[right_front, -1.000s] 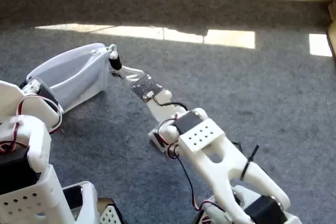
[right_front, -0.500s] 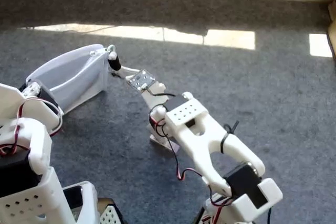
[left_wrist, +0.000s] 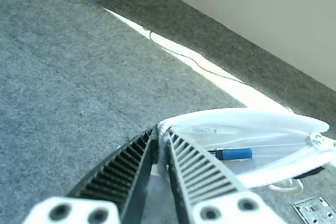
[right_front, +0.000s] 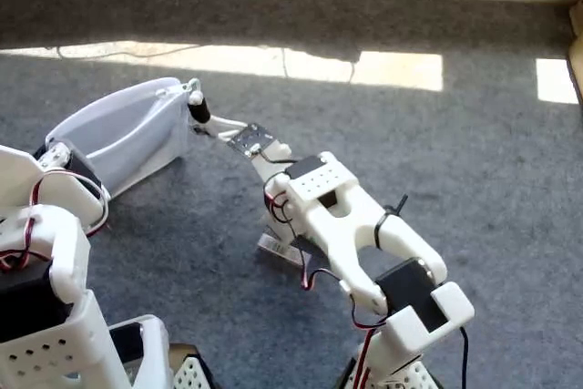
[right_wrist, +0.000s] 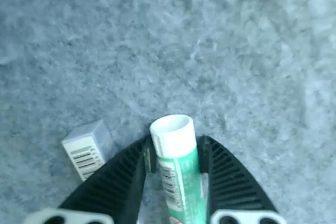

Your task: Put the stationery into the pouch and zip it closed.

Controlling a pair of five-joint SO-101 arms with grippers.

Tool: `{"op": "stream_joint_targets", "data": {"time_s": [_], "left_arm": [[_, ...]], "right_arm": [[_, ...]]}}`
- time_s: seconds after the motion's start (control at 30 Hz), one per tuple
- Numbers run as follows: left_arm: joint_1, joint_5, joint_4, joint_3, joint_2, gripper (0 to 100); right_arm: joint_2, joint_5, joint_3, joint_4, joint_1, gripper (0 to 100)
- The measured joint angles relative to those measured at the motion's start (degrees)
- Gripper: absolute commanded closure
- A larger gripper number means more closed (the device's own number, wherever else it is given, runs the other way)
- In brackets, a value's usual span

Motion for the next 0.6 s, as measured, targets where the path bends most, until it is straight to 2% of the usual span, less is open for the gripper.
{"op": "stream_joint_targets", "data": {"time_s": [0.13,0.37,0.6], "left_arm": [[0.0,0.0,0.0,0.0,0.0,99],[0.26,0.0,0.0,0.0,0.0,99],[5.89,-0.09,-0.09,0.0,-0.18,99]], "right_arm": [[0.09,4.48,0.0,-0.44,0.88,99.5],[-0.35,5.36,0.0,-0.44,1.93,99.5],[-12.31,5.54,1.93,0.0,4.04,99.5]]}}
